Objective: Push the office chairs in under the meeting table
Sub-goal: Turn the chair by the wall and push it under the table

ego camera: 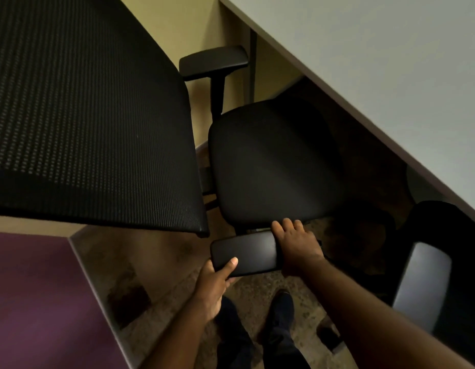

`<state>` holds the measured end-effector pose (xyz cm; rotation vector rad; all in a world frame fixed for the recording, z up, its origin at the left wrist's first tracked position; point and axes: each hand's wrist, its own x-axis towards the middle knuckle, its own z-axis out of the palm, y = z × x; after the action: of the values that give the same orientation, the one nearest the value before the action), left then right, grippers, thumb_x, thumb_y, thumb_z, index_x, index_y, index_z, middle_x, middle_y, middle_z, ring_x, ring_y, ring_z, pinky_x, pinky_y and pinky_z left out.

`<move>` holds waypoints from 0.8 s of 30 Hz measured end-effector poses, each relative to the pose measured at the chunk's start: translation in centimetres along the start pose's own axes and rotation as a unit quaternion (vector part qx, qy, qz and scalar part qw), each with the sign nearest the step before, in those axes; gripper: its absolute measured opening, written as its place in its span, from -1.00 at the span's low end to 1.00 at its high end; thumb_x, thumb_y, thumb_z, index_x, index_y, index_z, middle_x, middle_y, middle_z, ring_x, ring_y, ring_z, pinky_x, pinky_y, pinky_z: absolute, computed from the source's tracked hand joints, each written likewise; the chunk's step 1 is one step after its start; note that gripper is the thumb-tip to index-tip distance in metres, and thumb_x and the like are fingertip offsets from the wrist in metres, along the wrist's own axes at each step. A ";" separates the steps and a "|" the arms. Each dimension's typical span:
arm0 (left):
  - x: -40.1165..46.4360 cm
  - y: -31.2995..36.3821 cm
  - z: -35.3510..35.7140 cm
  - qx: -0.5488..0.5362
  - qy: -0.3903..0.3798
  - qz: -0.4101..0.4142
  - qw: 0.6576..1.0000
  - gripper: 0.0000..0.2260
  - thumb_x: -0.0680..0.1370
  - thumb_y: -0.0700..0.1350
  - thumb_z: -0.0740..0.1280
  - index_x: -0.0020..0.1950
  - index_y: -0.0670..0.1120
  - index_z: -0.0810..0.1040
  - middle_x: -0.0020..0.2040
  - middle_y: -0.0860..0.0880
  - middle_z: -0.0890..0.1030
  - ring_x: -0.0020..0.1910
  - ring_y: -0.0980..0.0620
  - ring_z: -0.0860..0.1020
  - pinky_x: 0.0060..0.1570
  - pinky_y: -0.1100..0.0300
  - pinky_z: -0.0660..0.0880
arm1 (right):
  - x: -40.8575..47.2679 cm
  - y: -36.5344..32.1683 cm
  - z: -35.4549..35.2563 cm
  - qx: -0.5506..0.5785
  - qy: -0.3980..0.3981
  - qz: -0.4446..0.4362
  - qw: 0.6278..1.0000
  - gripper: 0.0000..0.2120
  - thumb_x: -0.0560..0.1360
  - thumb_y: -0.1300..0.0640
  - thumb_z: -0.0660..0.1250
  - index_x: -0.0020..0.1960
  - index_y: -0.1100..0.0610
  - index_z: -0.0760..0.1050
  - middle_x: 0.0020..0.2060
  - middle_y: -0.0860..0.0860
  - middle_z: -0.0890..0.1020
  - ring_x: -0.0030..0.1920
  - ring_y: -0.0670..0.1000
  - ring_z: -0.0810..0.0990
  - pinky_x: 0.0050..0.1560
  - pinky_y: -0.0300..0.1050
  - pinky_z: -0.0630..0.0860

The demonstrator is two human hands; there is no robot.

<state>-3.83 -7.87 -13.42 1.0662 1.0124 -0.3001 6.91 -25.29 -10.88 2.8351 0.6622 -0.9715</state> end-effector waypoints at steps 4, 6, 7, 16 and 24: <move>-0.1 0.3 -0.7 0.053 -0.030 -0.021 0.998 -0.83 0.55 -0.25 0.37 0.14 -0.14 0.54 0.09 -0.08 0.65 0.06 -0.01 0.62 -0.11 0.21 0.59 | -0.4 1.3 0.0 -0.011 -0.005 0.020 1.000 0.05 0.30 0.02 0.57 0.54 0.02 -0.05 0.46 0.11 0.19 0.43 0.21 0.21 0.33 0.13 0.36; -0.2 0.8 -1.8 0.075 -0.029 -0.034 0.996 -0.81 0.54 -0.21 0.39 0.15 -0.16 0.53 0.08 -0.10 0.64 0.07 -0.02 0.60 0.01 0.16 0.55 | -0.8 1.9 -0.2 -0.012 -0.007 0.030 0.999 0.00 0.35 0.02 0.53 0.56 0.01 -0.06 0.49 0.11 0.17 0.45 0.22 0.18 0.34 0.14 0.35; -0.3 1.1 -2.5 0.083 -0.021 -0.040 0.995 -0.79 0.54 -0.20 0.40 0.16 -0.17 0.53 0.06 -0.11 0.63 0.04 -0.02 0.60 0.00 0.18 0.54 | -1.0 2.2 -0.4 -0.013 -0.004 0.036 0.999 -0.04 0.38 0.03 0.50 0.56 0.00 -0.06 0.48 0.10 0.17 0.45 0.21 0.18 0.33 0.14 0.35; -3.0 4.6 -7.6 0.141 0.063 0.036 0.987 -0.79 0.52 -0.19 0.43 0.14 -0.07 0.53 0.07 -0.10 0.63 0.07 -0.10 0.60 0.01 0.05 0.50 | -3.0 1.4 -5.1 0.021 0.033 0.076 0.996 -0.10 0.44 -0.09 0.43 0.57 0.05 -0.05 0.46 0.08 0.23 0.43 0.19 0.20 0.34 0.19 0.28; -9.9 16.5 -10.1 0.070 0.062 0.236 0.967 -0.77 0.67 -0.24 0.12 0.05 0.00 0.53 -0.26 0.24 0.68 -0.22 0.27 0.64 -0.20 0.24 0.59 | -6.4 -1.3 -14.5 0.097 0.167 0.064 0.979 -0.11 0.41 -0.34 0.33 0.54 0.04 0.04 0.49 0.06 0.22 0.45 0.18 0.21 0.33 0.20 0.30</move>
<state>-4.01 6.19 3.08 1.4318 0.8235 0.0858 10.07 -23.53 4.55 3.2033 0.4197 -0.5718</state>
